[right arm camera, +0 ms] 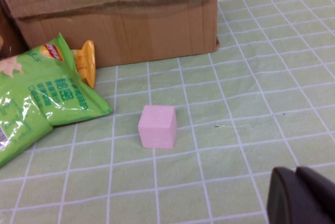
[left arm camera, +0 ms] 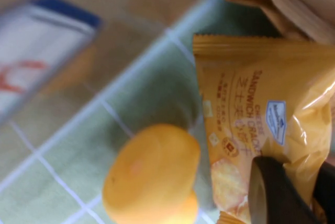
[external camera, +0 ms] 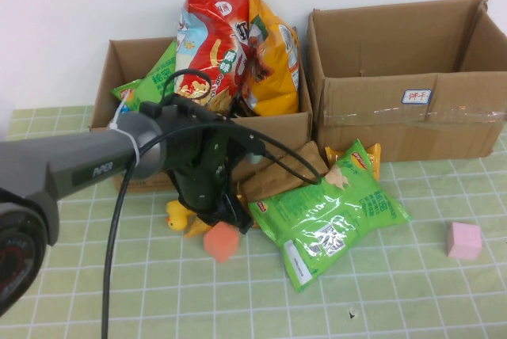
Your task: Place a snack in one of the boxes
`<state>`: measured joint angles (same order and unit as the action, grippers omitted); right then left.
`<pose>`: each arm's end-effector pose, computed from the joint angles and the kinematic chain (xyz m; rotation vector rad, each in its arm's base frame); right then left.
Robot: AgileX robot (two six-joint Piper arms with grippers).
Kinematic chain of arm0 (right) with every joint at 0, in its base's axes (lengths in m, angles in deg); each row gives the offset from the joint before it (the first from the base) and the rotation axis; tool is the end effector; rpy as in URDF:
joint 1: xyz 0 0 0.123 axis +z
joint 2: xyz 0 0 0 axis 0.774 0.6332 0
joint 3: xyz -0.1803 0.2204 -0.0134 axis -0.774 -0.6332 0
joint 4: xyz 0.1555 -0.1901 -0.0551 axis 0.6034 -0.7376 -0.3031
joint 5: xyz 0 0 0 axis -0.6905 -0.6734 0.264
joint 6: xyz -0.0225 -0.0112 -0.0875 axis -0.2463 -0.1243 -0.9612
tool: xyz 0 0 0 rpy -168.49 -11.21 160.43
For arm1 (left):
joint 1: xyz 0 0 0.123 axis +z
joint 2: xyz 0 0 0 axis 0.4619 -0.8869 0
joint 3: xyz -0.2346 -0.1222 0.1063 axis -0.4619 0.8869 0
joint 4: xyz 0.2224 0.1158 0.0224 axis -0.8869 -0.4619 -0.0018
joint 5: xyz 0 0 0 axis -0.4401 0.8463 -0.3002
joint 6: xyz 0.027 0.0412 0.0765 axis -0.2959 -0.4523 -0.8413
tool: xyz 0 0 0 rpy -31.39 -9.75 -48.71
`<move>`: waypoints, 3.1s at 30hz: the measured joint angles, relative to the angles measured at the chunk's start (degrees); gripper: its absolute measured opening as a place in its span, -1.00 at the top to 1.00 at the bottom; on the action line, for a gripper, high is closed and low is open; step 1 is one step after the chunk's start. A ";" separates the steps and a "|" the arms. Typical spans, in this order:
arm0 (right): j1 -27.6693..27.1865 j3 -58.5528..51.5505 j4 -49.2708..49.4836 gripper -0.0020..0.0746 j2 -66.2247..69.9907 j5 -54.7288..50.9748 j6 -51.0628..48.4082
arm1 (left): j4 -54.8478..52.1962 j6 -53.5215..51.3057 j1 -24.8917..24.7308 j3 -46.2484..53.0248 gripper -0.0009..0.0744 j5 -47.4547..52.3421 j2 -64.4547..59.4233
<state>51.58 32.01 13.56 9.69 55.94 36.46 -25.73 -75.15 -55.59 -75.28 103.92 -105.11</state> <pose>0.0527 -0.0006 0.1751 0.0962 1.8448 0.0716 0.3824 -0.1941 0.1594 0.8198 2.6853 0.0492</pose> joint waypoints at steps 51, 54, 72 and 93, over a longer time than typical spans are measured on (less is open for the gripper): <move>0.00 0.00 0.00 0.95 0.00 0.00 0.00 | 76.44 -65.84 0.00 -30.98 0.36 -14.03 -5.99; 0.00 0.00 0.00 0.95 0.00 0.00 0.00 | 76.20 -65.55 0.00 -35.39 -0.21 -15.09 -10.19; 0.00 0.00 0.00 0.95 0.00 0.00 0.00 | 54.89 -53.44 12.73 -38.24 0.96 13.10 4.47; 0.00 0.00 0.00 0.95 0.00 0.00 0.00 | 52.04 -51.04 12.75 13.57 0.98 0.78 53.95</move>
<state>51.58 32.01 13.56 9.69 55.94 36.46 26.31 -126.19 -42.84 -61.71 104.69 -51.16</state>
